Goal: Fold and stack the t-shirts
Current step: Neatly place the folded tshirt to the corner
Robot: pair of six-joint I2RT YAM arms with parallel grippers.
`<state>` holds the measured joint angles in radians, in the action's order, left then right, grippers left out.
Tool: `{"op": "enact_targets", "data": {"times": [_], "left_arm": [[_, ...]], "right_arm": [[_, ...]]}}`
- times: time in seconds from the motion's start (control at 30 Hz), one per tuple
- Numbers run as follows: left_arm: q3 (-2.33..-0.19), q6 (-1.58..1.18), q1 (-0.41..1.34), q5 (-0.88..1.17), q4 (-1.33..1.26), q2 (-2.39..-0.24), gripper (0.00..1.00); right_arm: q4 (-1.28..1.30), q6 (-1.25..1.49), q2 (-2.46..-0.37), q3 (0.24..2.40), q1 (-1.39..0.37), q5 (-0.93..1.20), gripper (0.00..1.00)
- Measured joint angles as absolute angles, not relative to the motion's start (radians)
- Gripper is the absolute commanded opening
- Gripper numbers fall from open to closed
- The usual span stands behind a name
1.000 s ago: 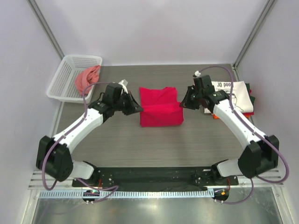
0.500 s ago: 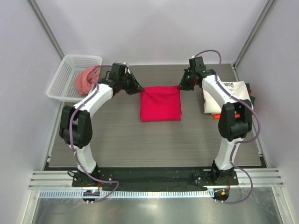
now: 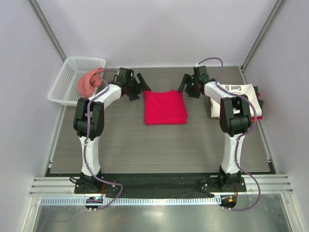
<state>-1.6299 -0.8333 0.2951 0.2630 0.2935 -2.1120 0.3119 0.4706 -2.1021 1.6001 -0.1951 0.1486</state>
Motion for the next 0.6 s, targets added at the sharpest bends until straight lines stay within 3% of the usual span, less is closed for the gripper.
{"op": "enact_targets", "data": {"times": [0.2, 0.33, 0.6], "left_arm": [[-1.573, -0.825, 0.309, 0.243, 0.258, -2.117, 0.84], [-1.563, -0.799, 0.31, 0.244, 0.237, -2.13, 0.75], [-1.592, -0.784, 0.31, 0.275, 0.205, -2.209, 0.45]], "right_arm": [[0.285, 0.445, -2.122, 1.582, -0.194, 0.198, 0.69], [0.263, 0.444, -2.173, 1.583, -0.194, 0.22, 0.65], [0.238, 0.449, -2.22, 1.629, -0.194, 0.238, 0.51]]}}
